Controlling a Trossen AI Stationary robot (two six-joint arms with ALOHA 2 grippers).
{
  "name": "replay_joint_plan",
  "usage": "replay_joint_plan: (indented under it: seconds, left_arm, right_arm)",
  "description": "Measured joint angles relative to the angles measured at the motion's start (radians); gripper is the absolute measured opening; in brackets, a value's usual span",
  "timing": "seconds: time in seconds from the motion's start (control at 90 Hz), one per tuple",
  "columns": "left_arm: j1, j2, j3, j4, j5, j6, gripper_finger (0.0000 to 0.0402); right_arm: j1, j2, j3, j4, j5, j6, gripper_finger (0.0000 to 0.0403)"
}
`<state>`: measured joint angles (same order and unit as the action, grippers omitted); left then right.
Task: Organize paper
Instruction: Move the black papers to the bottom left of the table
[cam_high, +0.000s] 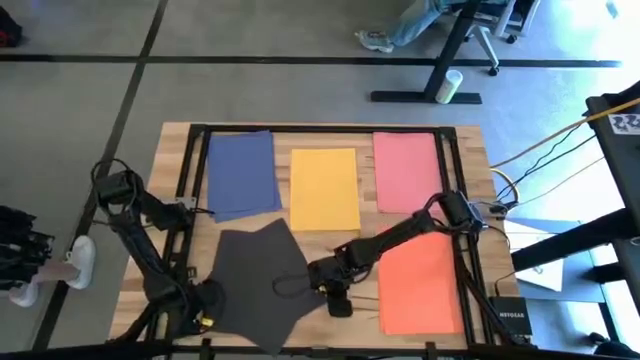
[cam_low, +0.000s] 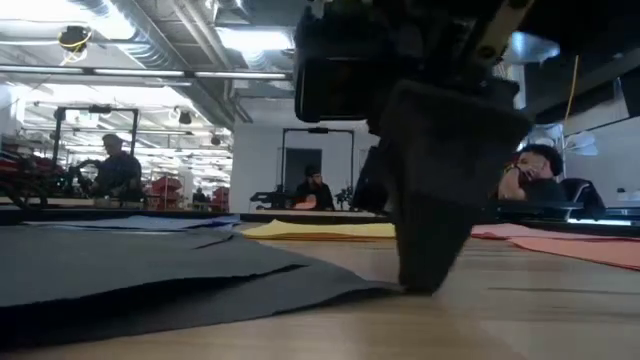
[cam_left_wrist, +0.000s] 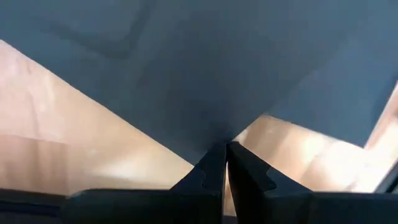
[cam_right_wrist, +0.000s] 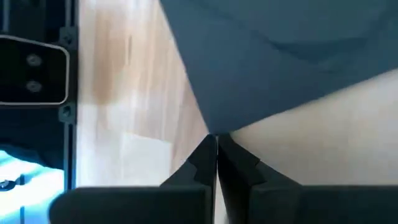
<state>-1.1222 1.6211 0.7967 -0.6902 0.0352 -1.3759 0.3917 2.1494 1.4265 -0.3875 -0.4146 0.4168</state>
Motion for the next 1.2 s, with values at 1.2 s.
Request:
replay_joint_plan:
  seconds: [1.2]
  left_arm:
    - [0.013,0.009,0.077,-0.030,-0.013,-0.057,0.0000]
  right_arm:
    - [-0.009,-0.051,0.003,-0.124,0.293,0.049,0.0000]
